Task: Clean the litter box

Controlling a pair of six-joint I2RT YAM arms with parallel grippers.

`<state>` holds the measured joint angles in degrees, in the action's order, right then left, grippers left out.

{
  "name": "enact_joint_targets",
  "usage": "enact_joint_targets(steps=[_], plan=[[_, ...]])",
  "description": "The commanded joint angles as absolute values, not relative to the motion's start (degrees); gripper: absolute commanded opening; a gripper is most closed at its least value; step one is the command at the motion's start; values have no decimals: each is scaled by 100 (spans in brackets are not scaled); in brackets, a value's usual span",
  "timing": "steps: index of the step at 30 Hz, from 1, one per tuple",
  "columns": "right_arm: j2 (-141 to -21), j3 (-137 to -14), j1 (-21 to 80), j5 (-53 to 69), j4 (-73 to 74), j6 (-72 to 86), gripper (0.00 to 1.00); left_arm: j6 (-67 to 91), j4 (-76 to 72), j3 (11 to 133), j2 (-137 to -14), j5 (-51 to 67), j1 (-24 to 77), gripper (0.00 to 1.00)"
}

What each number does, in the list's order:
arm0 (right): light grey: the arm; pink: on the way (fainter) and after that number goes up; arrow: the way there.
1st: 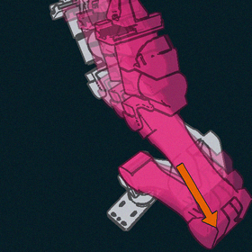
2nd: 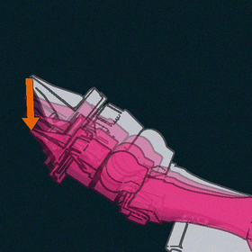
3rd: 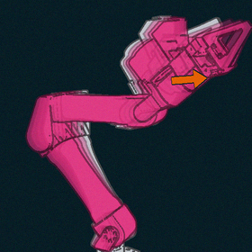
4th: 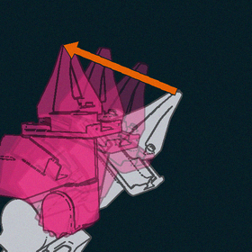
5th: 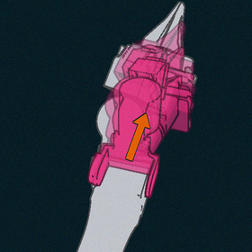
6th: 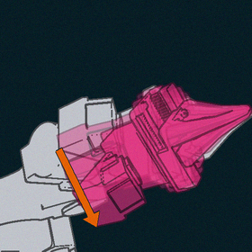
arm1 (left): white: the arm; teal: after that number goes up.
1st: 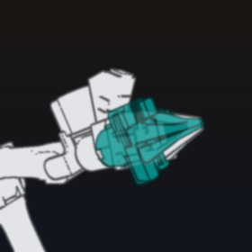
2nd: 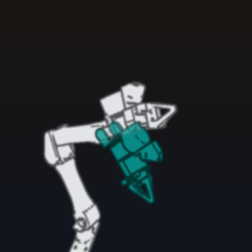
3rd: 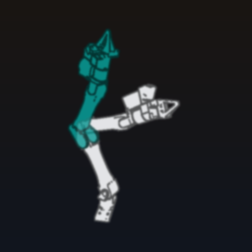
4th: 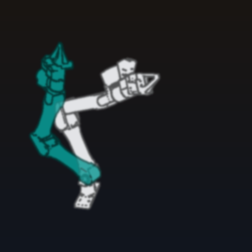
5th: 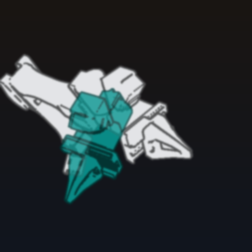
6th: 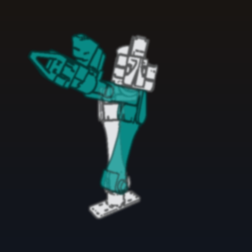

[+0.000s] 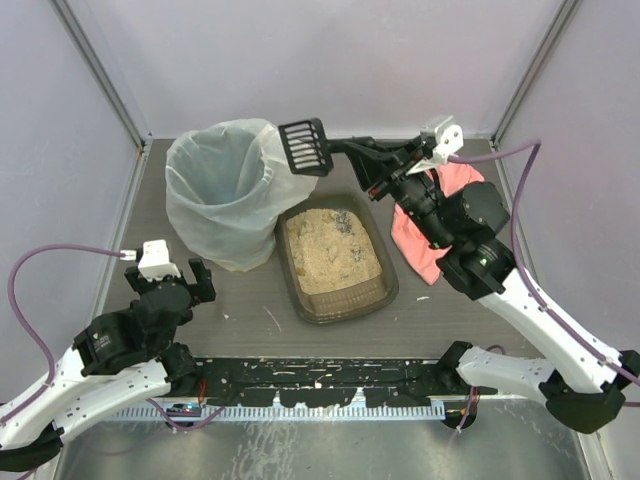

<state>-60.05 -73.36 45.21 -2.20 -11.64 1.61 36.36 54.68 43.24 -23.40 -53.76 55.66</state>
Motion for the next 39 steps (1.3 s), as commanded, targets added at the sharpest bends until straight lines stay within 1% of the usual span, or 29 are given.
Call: enact_joint_targets(steps=[1,4,8,14,30,39], plan=[[-5619,-6947,4518,-1143,67,697,1,3578,5291,4376,-2462,-5485,5581,98],[-5336,-6668,4518,-1685,615,1011,1,3563,5279,4392,-2558,-5471,5581,98],[-5161,-6333,4518,-2027,1127,1245,1,3553,5280,4403,-2618,-5462,5582,98],[-5486,-6267,4520,-2735,1851,1395,1,3564,5292,4371,-2420,-5467,5586,98],[-6760,-6222,4520,-3357,1942,1591,1,3507,5231,4391,-2622,-5423,5589,98],[-7227,-6171,4518,-3242,1731,1534,1,3559,5325,4476,-2463,-5414,5586,98]])
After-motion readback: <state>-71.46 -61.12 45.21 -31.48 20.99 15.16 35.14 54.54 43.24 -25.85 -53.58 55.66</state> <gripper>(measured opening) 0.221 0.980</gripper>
